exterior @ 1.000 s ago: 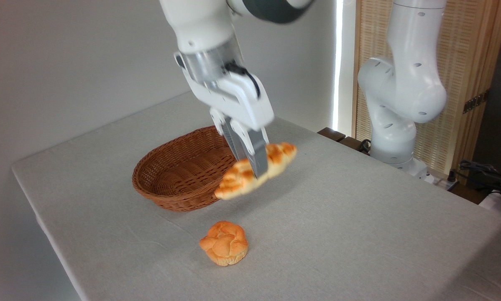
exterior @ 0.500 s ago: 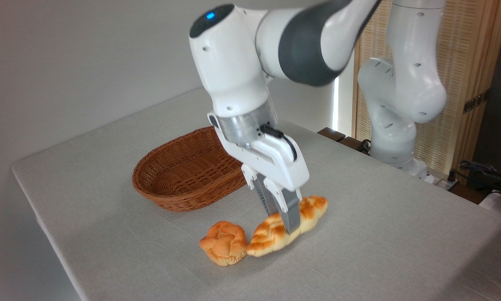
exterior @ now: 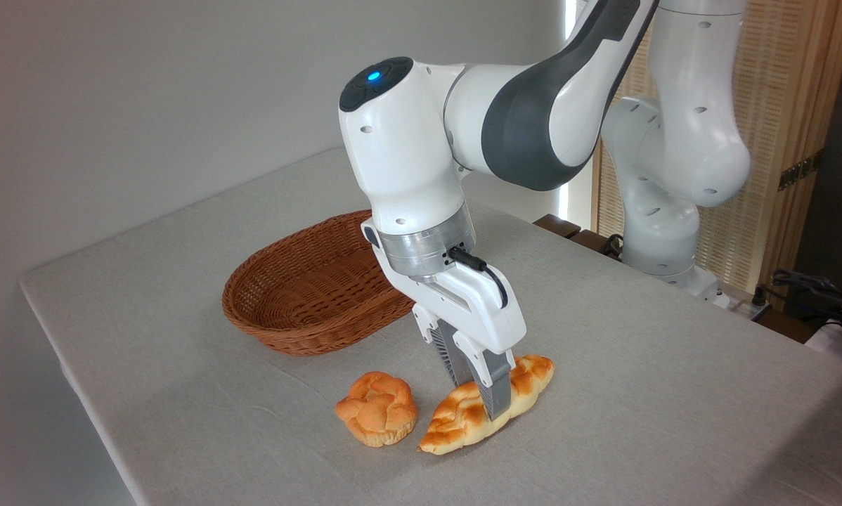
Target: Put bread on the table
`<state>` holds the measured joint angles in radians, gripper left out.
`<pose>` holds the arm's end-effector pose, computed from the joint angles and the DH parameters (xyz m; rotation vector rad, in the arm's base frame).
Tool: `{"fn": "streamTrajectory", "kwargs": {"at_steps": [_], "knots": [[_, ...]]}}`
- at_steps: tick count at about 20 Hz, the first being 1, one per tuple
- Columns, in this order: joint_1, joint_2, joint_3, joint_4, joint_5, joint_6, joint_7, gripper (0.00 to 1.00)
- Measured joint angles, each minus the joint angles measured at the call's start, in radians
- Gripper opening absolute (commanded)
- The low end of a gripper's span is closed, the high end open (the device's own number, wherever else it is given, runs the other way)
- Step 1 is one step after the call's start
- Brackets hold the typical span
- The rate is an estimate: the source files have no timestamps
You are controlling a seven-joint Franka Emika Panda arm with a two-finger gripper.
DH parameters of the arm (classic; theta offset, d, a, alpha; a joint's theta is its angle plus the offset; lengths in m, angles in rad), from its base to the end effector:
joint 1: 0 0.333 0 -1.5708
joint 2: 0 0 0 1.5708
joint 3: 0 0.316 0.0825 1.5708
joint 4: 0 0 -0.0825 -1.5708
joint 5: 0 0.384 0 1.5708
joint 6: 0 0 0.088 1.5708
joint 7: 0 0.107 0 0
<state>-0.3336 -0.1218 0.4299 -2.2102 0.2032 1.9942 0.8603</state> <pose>0.4934 0.0631 0.4185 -2.7836 1.2813 0.2313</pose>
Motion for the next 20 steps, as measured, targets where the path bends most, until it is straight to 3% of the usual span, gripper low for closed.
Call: {"fn": "streamTrajectory", "kwargs": {"at_steps": [7,12,14,17,20], "knots": [[0.000,-0.007,0.000,0.017,-0.011,-0.006,-0.002,1.00],[0.000,-0.031,-0.031,0.213,-0.144,-0.217,-0.002,1.00],[0.043,-0.036,-0.097,0.307,-0.202,-0.292,-0.015,1.00],[0.175,-0.033,-0.251,0.428,-0.265,-0.365,-0.052,1.00],[0.214,0.017,-0.311,0.562,-0.276,-0.453,-0.095,1.00]]}}
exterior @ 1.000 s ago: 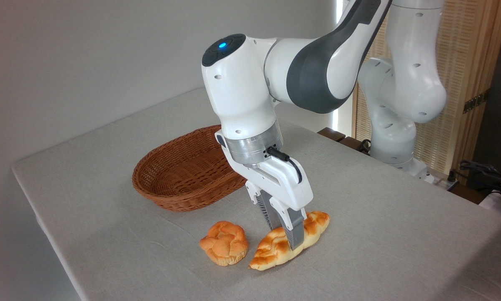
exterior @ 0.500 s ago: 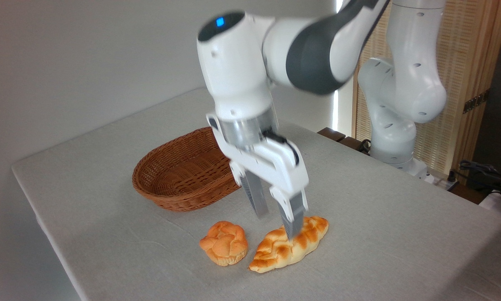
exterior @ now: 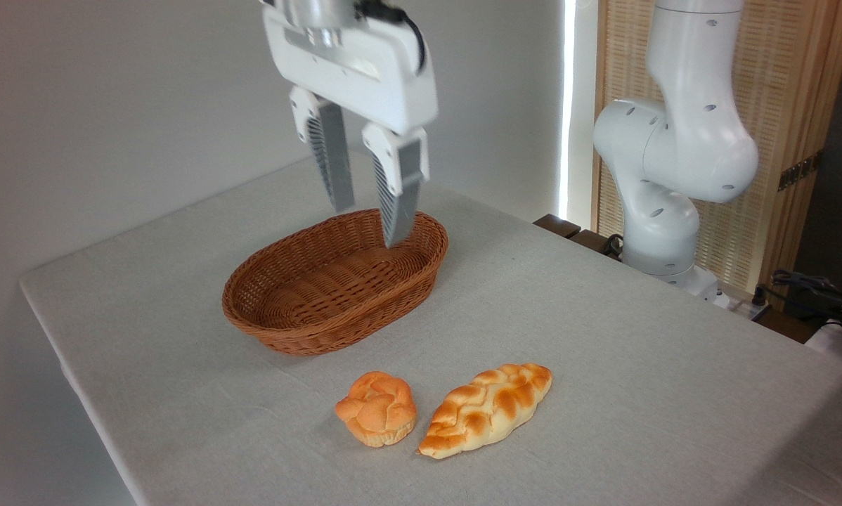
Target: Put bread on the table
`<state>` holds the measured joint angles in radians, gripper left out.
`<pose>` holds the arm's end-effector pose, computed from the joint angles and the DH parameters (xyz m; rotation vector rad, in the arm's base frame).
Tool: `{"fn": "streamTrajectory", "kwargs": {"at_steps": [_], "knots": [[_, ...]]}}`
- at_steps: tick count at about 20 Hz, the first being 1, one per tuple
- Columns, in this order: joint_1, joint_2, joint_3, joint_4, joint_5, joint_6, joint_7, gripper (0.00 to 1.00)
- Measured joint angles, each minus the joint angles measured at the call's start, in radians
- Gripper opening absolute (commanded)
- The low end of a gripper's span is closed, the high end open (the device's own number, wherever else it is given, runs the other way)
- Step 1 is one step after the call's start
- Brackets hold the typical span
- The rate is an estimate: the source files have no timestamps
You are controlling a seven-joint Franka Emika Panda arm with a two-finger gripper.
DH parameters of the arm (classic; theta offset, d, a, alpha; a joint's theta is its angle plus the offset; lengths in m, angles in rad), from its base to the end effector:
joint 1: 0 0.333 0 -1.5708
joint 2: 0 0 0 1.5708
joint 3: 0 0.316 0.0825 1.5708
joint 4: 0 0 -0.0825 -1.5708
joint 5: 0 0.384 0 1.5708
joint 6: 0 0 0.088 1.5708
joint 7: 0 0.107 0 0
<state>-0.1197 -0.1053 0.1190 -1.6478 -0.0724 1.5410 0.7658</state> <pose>0.5184 -0.0048 0.6421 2.8380 -1.1488 0.0453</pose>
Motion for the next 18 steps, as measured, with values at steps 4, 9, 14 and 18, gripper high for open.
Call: {"fn": "streamTrajectory", "kwargs": {"at_steps": [4,9,14,18], "knots": [[0.003,0.097,-0.012,0.100,0.000,-0.031,-0.005,1.00],[0.006,0.135,-0.038,0.114,0.001,-0.026,-0.005,1.00],[0.010,0.132,-0.061,0.090,0.001,0.041,-0.005,1.00],[0.011,0.113,-0.063,0.036,0.005,0.104,-0.005,1.00]]}}
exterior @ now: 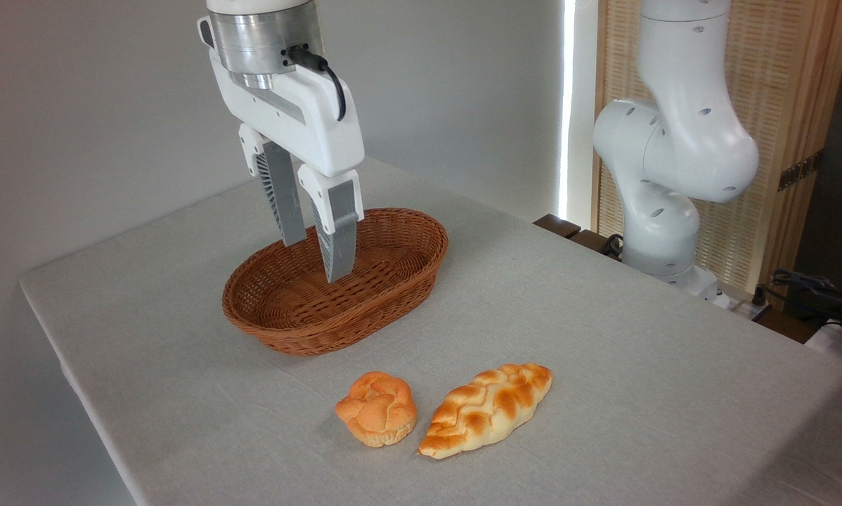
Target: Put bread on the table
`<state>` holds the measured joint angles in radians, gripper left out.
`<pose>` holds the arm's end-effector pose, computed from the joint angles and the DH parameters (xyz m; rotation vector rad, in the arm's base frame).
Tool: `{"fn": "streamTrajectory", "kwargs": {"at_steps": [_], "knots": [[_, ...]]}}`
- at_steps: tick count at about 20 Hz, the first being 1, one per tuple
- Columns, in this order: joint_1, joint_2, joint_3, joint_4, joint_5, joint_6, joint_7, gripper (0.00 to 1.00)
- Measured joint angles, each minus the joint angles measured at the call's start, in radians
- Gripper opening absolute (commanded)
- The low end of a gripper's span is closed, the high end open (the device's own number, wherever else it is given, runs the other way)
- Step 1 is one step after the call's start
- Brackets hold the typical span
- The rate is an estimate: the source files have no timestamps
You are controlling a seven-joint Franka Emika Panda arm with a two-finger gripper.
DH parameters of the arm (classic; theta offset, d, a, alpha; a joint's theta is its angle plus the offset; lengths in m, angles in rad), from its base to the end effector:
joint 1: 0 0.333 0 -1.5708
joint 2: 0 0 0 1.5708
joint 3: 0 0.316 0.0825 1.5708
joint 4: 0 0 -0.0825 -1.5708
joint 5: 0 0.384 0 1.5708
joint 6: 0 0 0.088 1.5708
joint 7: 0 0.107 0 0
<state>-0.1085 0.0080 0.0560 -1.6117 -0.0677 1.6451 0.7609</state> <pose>0.5622 -0.0364 0.6075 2.8374 -1.2151 0.0727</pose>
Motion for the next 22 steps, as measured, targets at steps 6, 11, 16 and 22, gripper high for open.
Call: {"fn": "streamTrajectory", "kwargs": {"at_steps": [6,11,16,22], "knots": [[0.004,-0.016,0.000,-0.009,0.026,-0.003,0.000,1.00],[0.055,-0.025,-0.040,-0.015,0.027,-0.005,0.000,1.00],[0.061,-0.026,-0.048,-0.017,0.027,-0.005,0.000,1.00],[0.063,-0.026,-0.049,-0.019,0.049,-0.010,0.000,1.00]]}}
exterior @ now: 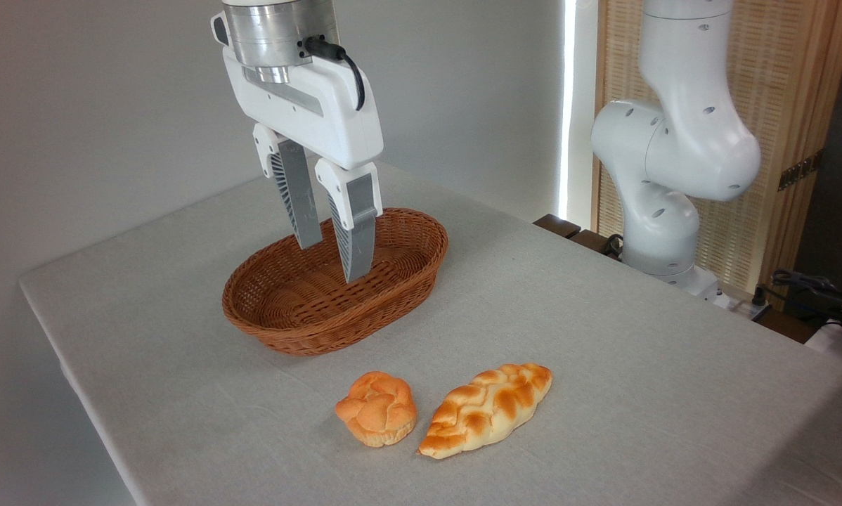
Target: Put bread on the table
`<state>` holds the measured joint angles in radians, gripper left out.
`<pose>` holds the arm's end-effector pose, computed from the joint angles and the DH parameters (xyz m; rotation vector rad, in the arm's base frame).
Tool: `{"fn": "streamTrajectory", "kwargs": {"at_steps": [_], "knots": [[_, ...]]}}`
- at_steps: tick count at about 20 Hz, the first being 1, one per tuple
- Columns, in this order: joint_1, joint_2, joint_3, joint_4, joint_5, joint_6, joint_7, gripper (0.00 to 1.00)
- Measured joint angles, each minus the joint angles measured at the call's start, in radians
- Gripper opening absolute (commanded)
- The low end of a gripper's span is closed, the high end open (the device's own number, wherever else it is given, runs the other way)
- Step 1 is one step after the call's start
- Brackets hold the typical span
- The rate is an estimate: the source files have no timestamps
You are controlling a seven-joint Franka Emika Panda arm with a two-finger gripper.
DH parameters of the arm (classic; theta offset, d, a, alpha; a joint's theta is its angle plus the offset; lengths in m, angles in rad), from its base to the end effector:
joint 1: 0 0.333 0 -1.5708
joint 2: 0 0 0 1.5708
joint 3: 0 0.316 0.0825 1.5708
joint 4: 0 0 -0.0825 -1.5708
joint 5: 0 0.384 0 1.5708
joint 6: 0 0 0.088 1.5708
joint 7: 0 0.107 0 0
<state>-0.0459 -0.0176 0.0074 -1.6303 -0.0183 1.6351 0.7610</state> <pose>0.5539 -0.0232 0.6118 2.8857 -1.2175 0.0430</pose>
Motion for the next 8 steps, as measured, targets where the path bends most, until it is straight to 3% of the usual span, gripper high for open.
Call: {"fn": "streamTrajectory", "kwargs": {"at_steps": [8], "knots": [[0.001,-0.001,0.000,0.000,0.019,-0.010,0.000,1.00]]}}
